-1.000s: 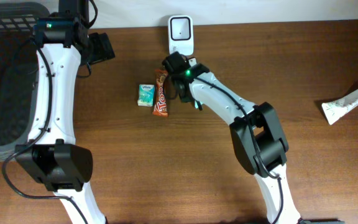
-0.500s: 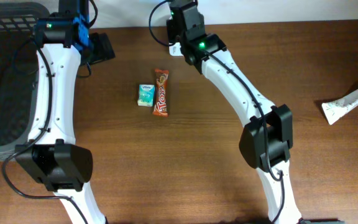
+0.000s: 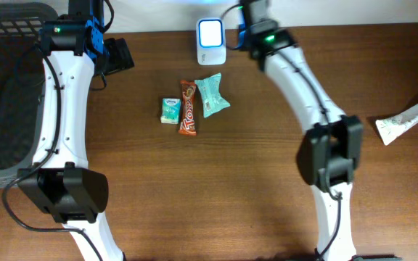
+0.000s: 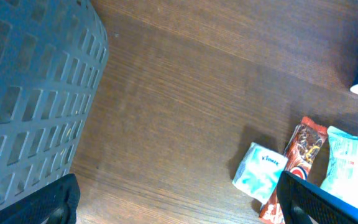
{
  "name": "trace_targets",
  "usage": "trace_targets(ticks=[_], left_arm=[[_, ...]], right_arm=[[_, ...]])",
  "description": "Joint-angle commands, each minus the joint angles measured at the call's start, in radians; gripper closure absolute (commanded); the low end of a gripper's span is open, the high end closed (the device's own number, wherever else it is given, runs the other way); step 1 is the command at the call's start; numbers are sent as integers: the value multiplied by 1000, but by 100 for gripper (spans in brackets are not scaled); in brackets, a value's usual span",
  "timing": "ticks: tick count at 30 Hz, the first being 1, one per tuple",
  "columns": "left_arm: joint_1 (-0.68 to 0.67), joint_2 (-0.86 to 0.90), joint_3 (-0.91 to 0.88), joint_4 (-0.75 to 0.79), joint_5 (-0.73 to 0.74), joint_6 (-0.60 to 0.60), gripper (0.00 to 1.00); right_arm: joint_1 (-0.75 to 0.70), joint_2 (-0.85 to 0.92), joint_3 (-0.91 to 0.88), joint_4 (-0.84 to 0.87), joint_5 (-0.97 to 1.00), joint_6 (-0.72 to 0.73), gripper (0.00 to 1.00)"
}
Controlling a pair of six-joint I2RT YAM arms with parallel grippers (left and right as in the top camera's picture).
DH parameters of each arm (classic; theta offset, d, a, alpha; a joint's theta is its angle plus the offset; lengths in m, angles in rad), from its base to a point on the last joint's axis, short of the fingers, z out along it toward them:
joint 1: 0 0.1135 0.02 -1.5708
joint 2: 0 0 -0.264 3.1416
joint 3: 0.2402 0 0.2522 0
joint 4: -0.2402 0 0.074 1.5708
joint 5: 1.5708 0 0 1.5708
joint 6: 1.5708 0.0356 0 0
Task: Scan the item barcode
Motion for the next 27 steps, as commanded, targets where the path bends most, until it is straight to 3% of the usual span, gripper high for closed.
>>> trace_targets(ticks=[1,3,4,5,8,11,13,17,20,23,27], left_arm=[[1,0,1,2,0,-10,1],[1,0,1,2,0,-10,1],[1,0,1,2,0,-10,1],[1,0,1,2,0,-10,1],[1,0,1,2,0,-10,1],[1,0,1,2,0,-10,1],[1,0,1,2,0,-10,1],[1,0,1,2,0,-10,1],[1,0,1,2,0,-10,1],[1,0,1,2,0,-10,1],[1,0,1,2,0,-10,1]], right_arm=[[-21,-37,1,-116,-388,3,84],[-9,-23,-6,-164,-563,14,66],[9,-11,-11,-180,-604,14,48],[23,-3,-16,-184,-599,13,37],[84,32,-71,-164,-541,14,26],[117,85,-130,-111,-542,81,24],[124,114,-166,-79,-542,135,27],[124,129,-180,-75,-542,139,44],[121,124,-179,-79,-541,139,96],[87,60,-136,-183,-370,138,96],[10,-59,-58,-402,182,138,96]])
